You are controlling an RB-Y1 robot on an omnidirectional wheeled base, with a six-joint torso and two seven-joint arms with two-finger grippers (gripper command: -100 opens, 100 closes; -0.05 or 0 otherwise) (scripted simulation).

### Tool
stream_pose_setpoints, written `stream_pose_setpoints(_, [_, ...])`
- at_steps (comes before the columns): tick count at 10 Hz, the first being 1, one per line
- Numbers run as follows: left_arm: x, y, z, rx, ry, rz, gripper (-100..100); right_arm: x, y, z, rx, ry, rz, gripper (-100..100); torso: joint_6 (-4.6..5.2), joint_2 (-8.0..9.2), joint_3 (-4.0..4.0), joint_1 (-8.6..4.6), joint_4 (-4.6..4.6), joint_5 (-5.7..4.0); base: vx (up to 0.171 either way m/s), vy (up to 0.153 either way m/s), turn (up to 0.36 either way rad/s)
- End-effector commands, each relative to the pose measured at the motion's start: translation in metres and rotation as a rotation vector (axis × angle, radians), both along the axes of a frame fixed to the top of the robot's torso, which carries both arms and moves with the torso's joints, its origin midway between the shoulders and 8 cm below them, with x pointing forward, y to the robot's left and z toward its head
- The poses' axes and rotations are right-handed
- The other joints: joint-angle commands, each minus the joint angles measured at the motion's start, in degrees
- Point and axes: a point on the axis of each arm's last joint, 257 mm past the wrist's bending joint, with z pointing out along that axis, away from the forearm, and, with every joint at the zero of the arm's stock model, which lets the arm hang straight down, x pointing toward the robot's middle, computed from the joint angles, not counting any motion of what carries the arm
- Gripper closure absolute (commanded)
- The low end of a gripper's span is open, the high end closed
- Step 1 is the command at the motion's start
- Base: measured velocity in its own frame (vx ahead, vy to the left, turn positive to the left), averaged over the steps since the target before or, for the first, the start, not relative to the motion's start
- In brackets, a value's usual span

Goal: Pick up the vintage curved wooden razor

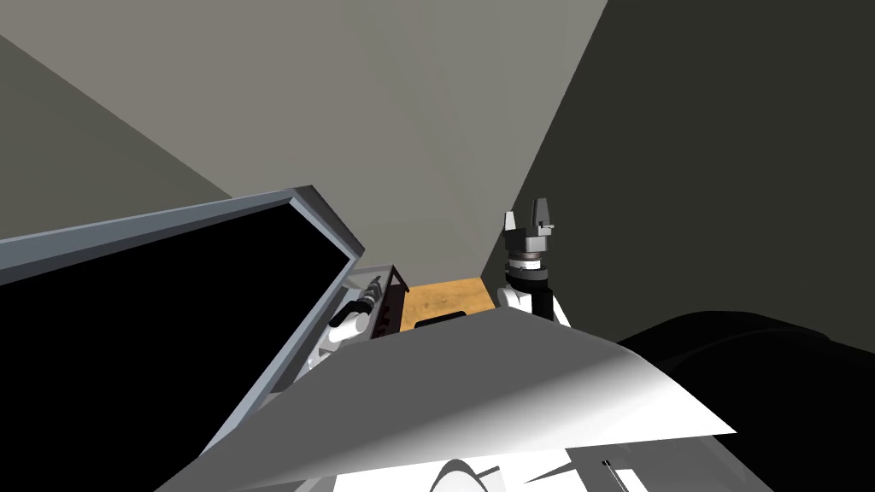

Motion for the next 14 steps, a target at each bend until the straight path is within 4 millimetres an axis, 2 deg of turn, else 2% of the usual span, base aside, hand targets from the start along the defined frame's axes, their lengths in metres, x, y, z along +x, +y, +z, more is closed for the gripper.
stream_pose_setpoints(1, [-0.005,0.011,-0.020,0.011,0.076,-0.008,-100,0.000,0.000,0.000,0.000,0.000,0.000,0,0.00,0.00,0.00,0.00,0.00,0.00,0.007,0.055,-0.111])
stream_pose_setpoints(2, [-0.008,0.013,-0.026,0.011,0.092,-0.005,-100,0.000,0.000,0.000,0.000,0.000,0.000,0,0.01,-0.01,0.00,0.07,0.00,0.01,0.007,0.048,-0.036])
stream_pose_setpoints(4, [-0.019,0.027,-0.053,0.025,0.192,-0.010,-100,0.000,0.000,0.000,0.000,0.000,0.000,0,0.00,-0.02,-0.01,0.05,0.00,0.01,0.013,0.062,-0.081])
stream_pose_setpoints(5, [-0.021,0.028,-0.055,0.025,0.202,-0.010,-100,0.000,0.000,0.000,0.000,0.000,0.000,0,0.00,-0.04,-0.02,0.15,-0.01,0.03,0.011,0.057,-0.045])
stream_pose_setpoints(6, [-0.028,0.035,-0.068,0.032,0.251,-0.011,-100,0.000,0.000,0.000,0.000,0.000,0.000,0,-0.02,-0.02,-0.01,0.08,-0.01,0.02,0.010,0.043,-0.059])
stream_pose_setpoints(7, [-0.029,0.035,-0.069,0.031,0.255,-0.011,-100,0.000,0.000,0.000,0.000,0.000,0.000,0,-0.01,-0.02,-0.01,0.04,0.00,0.01,0.010,0.036,-0.028])
stream_pose_setpoints(10, [-0.051,0.055,-0.102,0.048,0.394,-0.013,-100,0.000,0.000,0.000,0.000,0.000,0.000,0,0.00,-0.06,-0.03,0.08,-0.01,0.02,0.021,0.067,-0.090])
stream_pose_setpoints(11, [-0.052,0.055,-0.103,0.048,0.400,-0.013,-100,0.000,0.000,0.000,0.000,0.000,0.000,0,-0.01,-0.08,-0.05,0.17,-0.01,0.03,0.015,0.067,-0.024])
stream_pose_setpoints(14, [-0.076,0.071,-0.129,0.060,0.520,-0.014,-100,0.000,0.000,0.000,0.000,0.000,0.000,0,-0.01,-0.10,-0.05,0.12,-0.02,0.03,0.024,0.072,-0.074])
